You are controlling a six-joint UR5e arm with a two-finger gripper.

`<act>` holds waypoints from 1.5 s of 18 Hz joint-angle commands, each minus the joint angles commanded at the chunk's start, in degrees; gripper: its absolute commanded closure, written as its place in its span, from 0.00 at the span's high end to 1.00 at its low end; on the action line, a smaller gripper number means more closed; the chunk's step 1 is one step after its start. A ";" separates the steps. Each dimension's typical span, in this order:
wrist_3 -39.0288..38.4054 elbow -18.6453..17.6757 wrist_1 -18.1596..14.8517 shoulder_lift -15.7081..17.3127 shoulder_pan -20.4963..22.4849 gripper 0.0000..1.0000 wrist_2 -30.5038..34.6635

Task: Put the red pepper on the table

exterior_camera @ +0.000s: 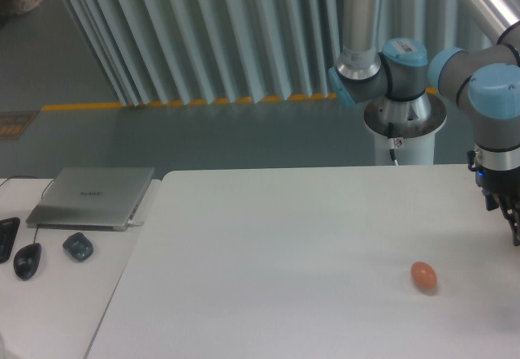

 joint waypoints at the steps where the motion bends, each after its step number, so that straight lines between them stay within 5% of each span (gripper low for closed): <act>1: 0.00 -0.18 0.09 0.00 0.00 1.00 0.00; 9: -0.26 -0.96 0.97 -0.27 0.17 1.00 0.18; 13: -0.26 -4.57 7.02 -0.09 1.66 1.00 -0.08; 27: -3.87 -3.43 8.70 0.35 18.18 1.00 -0.26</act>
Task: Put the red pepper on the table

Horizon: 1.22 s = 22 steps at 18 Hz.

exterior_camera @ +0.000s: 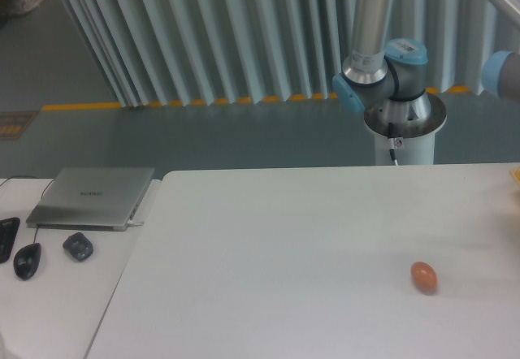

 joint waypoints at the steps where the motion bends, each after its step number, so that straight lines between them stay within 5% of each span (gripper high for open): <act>1: -0.35 0.52 0.00 0.18 0.97 1.00 -0.09; 4: -2.89 0.44 -0.09 0.44 3.17 1.00 0.00; 12: -24.59 0.62 0.00 0.44 8.27 1.00 -3.67; 22: -34.54 -1.31 0.00 0.35 11.95 1.00 -8.96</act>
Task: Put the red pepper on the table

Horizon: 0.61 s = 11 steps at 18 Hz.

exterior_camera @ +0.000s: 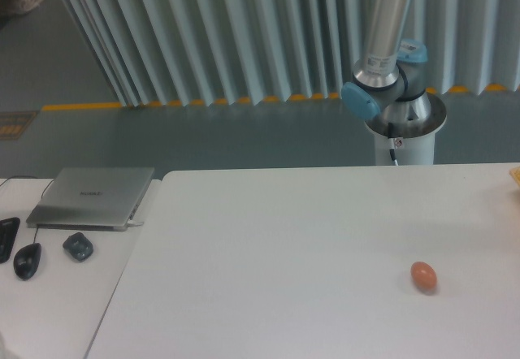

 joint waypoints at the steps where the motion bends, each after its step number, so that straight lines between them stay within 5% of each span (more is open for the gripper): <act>1: 0.61 -0.61 -0.09 0.00 0.45 1.00 -0.09; 4: 6.49 -3.07 -0.61 -0.17 3.43 1.00 -0.26; 11: 4.84 -6.06 -0.62 -0.53 5.64 1.00 -3.78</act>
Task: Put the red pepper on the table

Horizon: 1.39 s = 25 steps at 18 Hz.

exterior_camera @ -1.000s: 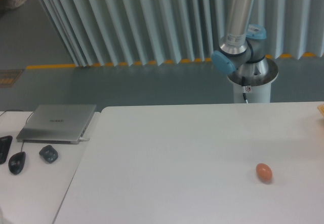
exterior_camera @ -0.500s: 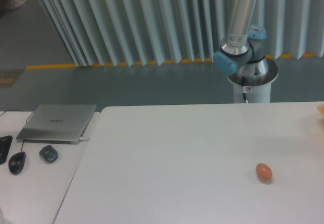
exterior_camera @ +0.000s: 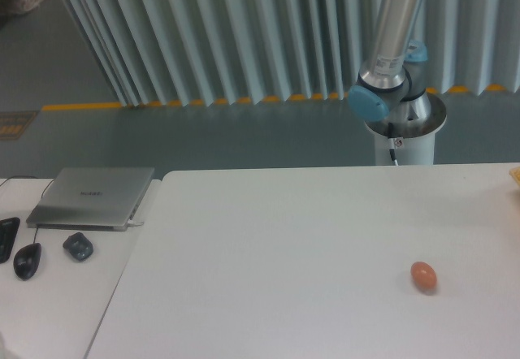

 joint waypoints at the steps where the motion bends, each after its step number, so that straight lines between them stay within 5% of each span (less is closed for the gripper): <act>1: -0.18 -0.35 -0.09 -0.35 0.09 1.00 -0.53; 8: 0.26 0.08 0.09 -2.11 0.88 0.97 -2.29; 10: 0.43 0.70 0.09 -2.46 0.79 0.77 -2.20; 15: 1.40 2.37 0.09 -3.78 0.88 0.49 -2.03; 19: 1.67 2.98 -0.09 -3.52 0.44 0.48 -1.85; 21: 1.58 4.12 -2.18 -3.08 0.00 0.48 -1.76; 25: 1.40 10.26 -12.19 -0.98 -0.53 0.48 -1.67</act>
